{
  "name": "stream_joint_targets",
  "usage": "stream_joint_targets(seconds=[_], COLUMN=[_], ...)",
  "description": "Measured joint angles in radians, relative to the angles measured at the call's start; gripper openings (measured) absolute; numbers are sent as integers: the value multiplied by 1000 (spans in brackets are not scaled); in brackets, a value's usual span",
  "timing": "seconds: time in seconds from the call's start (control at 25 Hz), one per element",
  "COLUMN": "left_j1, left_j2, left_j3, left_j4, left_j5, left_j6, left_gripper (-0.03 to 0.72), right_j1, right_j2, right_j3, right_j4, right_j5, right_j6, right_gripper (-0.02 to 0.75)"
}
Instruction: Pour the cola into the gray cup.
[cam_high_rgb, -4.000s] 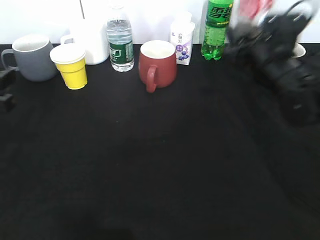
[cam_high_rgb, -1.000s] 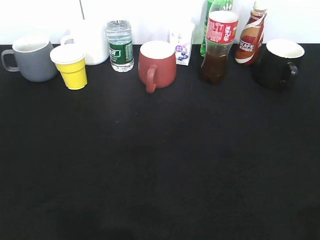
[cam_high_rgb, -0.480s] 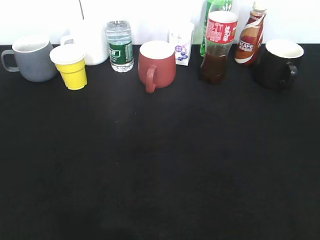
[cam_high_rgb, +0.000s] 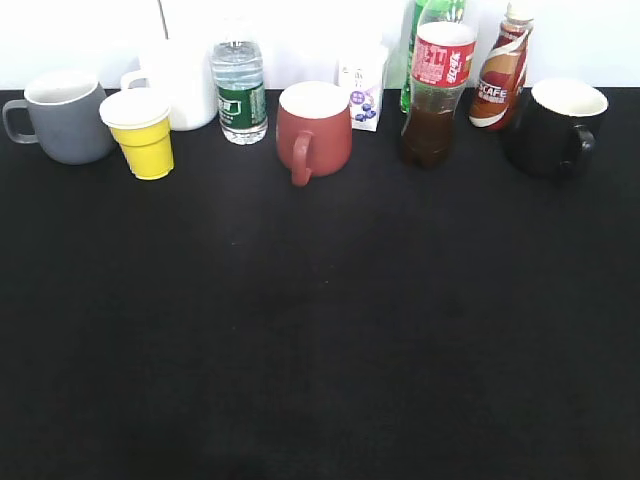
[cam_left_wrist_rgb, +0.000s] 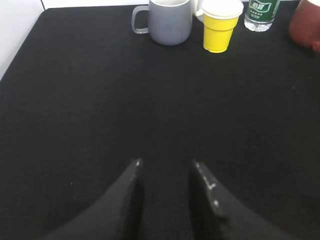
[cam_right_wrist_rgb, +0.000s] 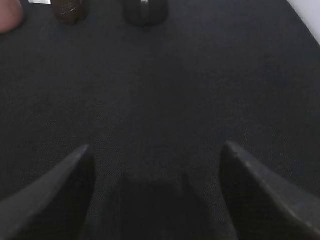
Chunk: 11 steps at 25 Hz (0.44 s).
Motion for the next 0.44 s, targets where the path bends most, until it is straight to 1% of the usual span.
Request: stream_joint_targets(seconds=[0.44], left_j1=[0], left_j2=[0], left_j3=[0], left_j4=[0], left_j5=[0], left_j6=[0], left_gripper=[232], right_j1=[0], right_j2=[0], right_j3=[0], right_j4=[0], right_j5=[0], right_j6=[1], right_gripper=[585])
